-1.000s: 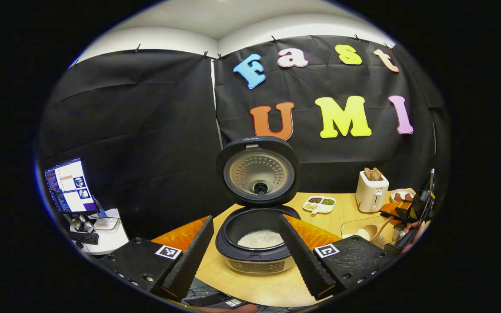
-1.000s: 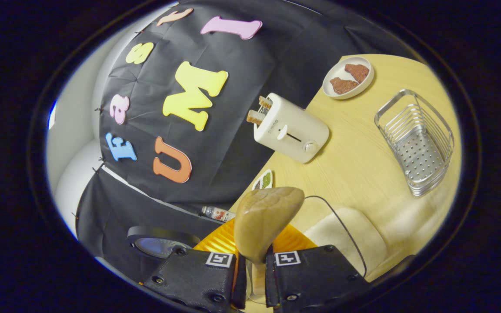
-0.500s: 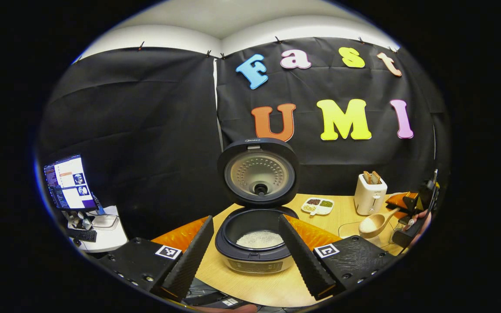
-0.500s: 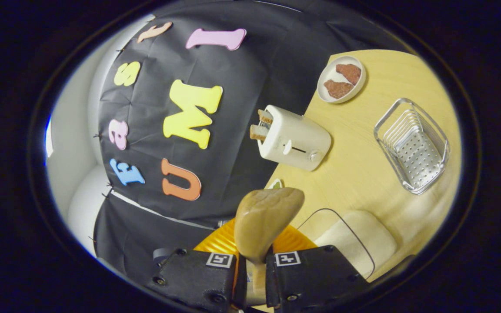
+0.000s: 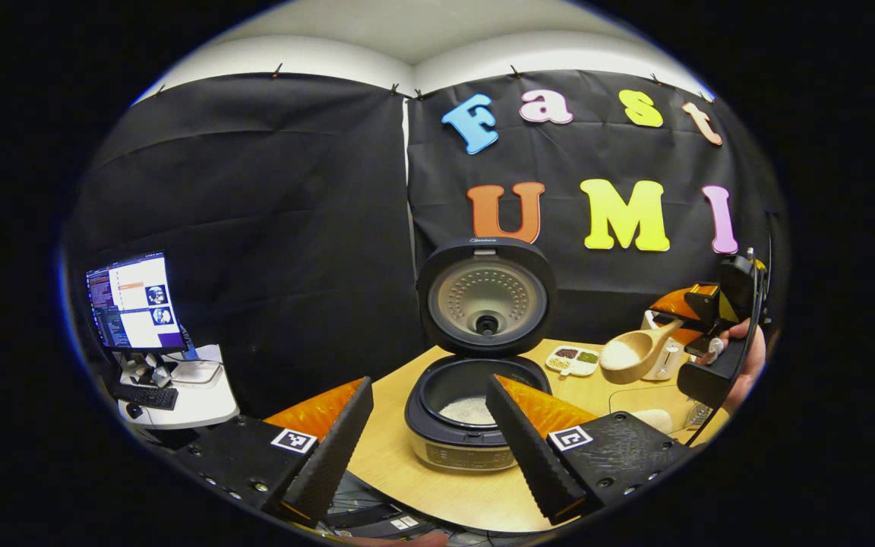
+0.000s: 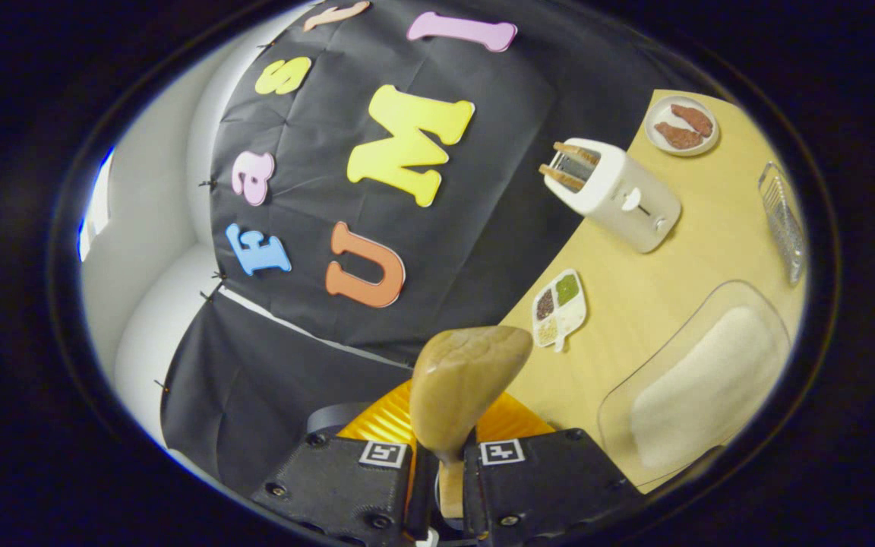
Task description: Close the left gripper, press the button to open the rice cooker; take a wooden spoon from the chopstick holder with the right hand, scoop a spoonful of rice and pour it into the rice cooker, then put the wooden spoon back into the chopstick holder.
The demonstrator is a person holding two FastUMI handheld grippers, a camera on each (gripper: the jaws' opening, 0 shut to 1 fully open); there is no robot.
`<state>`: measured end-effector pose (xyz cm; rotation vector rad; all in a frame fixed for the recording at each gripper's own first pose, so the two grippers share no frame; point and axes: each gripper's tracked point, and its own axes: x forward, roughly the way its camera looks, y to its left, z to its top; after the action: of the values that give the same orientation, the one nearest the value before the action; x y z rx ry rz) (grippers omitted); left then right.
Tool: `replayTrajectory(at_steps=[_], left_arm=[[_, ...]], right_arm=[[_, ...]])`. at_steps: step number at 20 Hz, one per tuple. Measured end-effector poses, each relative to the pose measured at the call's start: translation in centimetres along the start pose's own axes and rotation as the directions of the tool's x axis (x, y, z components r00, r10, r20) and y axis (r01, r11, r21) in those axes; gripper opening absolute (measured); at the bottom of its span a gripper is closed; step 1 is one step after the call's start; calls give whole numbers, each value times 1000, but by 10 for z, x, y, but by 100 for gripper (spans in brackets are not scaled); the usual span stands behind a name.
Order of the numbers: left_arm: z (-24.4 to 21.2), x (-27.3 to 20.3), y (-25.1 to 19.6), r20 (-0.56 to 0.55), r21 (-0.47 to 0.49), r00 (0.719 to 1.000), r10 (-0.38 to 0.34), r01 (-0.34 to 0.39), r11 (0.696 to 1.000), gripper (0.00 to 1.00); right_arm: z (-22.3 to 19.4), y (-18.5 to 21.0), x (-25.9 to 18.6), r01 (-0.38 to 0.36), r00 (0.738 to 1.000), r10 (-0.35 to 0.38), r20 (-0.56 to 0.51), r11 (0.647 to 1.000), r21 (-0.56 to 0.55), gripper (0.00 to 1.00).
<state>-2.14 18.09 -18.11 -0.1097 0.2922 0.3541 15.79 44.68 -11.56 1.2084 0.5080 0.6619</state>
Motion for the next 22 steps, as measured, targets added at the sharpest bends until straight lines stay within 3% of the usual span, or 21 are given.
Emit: replayTrajectory(at_steps=[6, 11, 14, 18, 20, 22], left_arm=[[-3, -2, 32, -9, -17, 998, 57, -57, 998, 95], [-10, -2, 44, -23, -13, 996, 90, -90, 996, 96], [-14, -2, 48, -29, -11, 994, 101, -102, 995, 96], [-17, -1, 51, -33, -6, 993, 111, -111, 994, 95], [-20, -1, 52, -35, -4, 993, 110, -111, 994, 96], [-18, 0, 54, -31, -5, 993, 114, -114, 993, 96]], right_arm=[[-84, 11, 48, 3, 998, -3, -62, 1000, -1, 22], [-122, -5, 71, 74, 995, -82, -61, 990, -123, 22], [-129, -12, 82, 114, 991, -129, -40, 959, -260, 22], [-146, -7, 91, 132, 988, -156, -12, 871, -474, 22], [-150, -8, 93, 146, 985, -171, 11, 802, -580, 22], [-153, -3, 94, 156, 984, -169, 49, 710, -687, 22]])
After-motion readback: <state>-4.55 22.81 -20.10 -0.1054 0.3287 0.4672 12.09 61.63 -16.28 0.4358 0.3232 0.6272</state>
